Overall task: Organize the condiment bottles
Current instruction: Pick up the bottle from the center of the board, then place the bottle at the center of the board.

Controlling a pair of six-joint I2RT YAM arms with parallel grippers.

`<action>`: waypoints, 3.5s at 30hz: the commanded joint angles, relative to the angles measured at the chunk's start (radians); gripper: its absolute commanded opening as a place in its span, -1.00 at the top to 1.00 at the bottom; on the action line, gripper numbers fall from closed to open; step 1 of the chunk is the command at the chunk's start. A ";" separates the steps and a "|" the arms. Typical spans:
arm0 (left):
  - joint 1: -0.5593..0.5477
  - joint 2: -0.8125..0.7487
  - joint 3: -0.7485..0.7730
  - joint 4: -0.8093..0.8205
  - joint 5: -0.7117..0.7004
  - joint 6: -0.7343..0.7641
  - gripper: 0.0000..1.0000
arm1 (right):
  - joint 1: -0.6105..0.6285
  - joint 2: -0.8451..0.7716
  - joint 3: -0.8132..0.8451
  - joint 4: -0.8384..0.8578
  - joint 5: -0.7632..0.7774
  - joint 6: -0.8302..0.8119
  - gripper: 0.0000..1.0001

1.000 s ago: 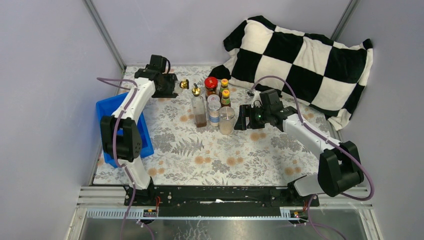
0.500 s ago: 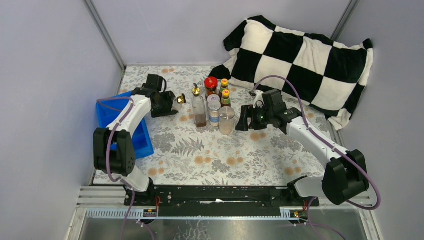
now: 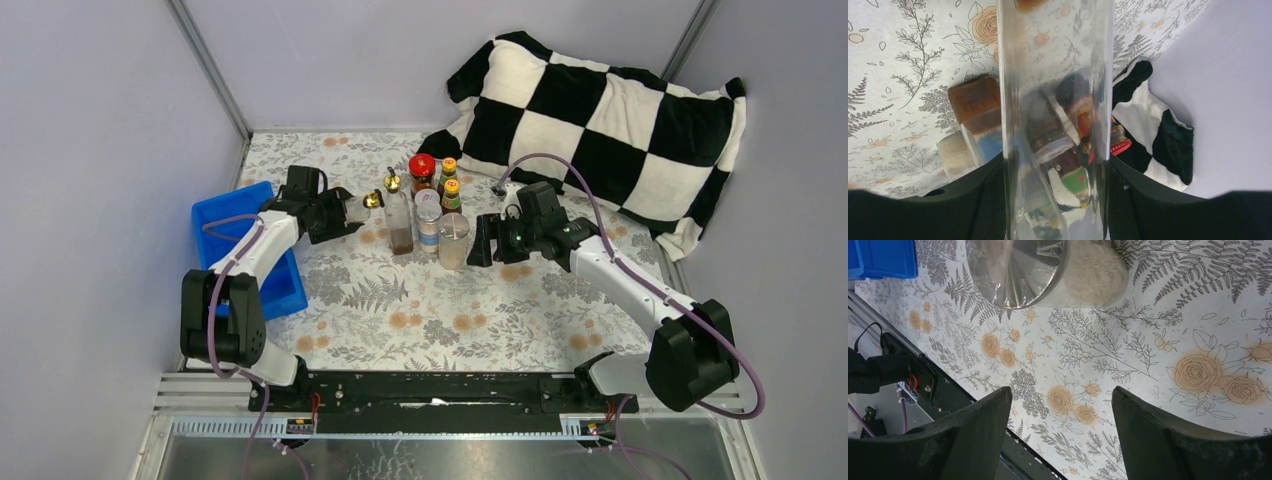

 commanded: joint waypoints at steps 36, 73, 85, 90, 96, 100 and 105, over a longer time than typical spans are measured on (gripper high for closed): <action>0.086 -0.161 -0.196 0.315 0.131 -0.341 1.00 | 0.155 0.075 0.103 -0.050 0.117 0.027 -0.59; 0.117 -0.362 -0.323 0.232 0.226 -0.297 1.00 | 0.275 -0.067 0.034 0.135 0.068 -0.081 -0.55; 0.122 -0.486 -0.382 0.092 0.257 -0.203 1.00 | 0.428 -0.086 -0.071 0.622 0.003 -0.280 -0.54; 0.121 -0.481 -0.348 0.031 0.298 -0.142 1.00 | 0.438 -0.029 -0.165 0.944 0.019 -0.309 -0.52; 0.121 -0.482 -0.326 -0.014 0.342 -0.098 1.00 | 0.438 0.106 -0.120 1.118 0.021 -0.316 -0.53; 0.122 -0.457 -0.298 -0.027 0.375 -0.062 1.00 | 0.438 0.167 -0.052 1.141 0.016 -0.337 -0.54; 0.108 -0.419 -0.261 -0.036 0.416 -0.032 0.99 | 0.438 0.218 0.030 1.138 -0.009 -0.353 -0.54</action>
